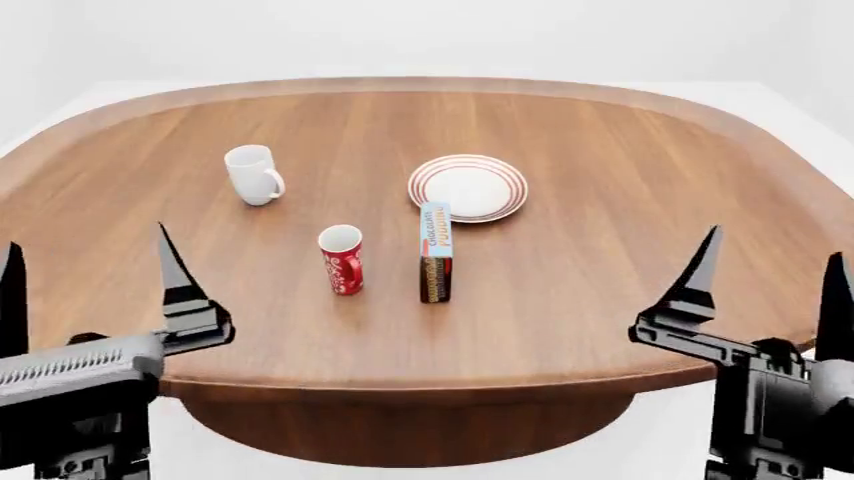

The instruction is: Pick up the white mug and put it on the plate, and put the chocolate pudding to the right of the plate.

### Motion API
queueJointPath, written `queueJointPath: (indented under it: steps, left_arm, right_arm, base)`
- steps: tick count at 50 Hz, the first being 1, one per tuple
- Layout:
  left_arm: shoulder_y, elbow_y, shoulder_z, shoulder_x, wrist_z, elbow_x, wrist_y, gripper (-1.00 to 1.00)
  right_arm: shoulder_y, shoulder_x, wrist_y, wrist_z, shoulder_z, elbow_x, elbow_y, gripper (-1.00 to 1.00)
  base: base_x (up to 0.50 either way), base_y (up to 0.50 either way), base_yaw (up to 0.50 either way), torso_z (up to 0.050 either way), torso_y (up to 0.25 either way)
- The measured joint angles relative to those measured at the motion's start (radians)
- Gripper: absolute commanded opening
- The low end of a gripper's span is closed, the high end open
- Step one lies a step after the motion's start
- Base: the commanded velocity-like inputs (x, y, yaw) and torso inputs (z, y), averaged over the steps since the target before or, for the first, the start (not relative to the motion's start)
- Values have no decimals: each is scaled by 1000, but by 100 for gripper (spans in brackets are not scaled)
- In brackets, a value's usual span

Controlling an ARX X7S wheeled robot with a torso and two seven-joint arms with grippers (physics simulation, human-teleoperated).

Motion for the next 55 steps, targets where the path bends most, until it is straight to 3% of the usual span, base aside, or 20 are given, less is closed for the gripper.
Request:
queueJointPath:
  steps: [13, 31, 55]
  left_arm:
    - [-9, 173, -123, -33, -78, 38, 37, 100]
    - [-9, 254, -201, -59, -121, 45, 57, 100]
    - [-6, 272, -216, -76, -141, 48, 56, 100]
  right_arm:
    - [6, 26, -101, 40, 65, -4, -153, 100]
    - [-1, 48, -175, 53, 90, 29, -251, 100]
    - [-13, 71, -193, 54, 73, 45, -274, 100]
  base:
    - [51, 0, 0, 0, 0]
    - [495, 0, 0, 0, 0]
    - [500, 0, 0, 0, 0]
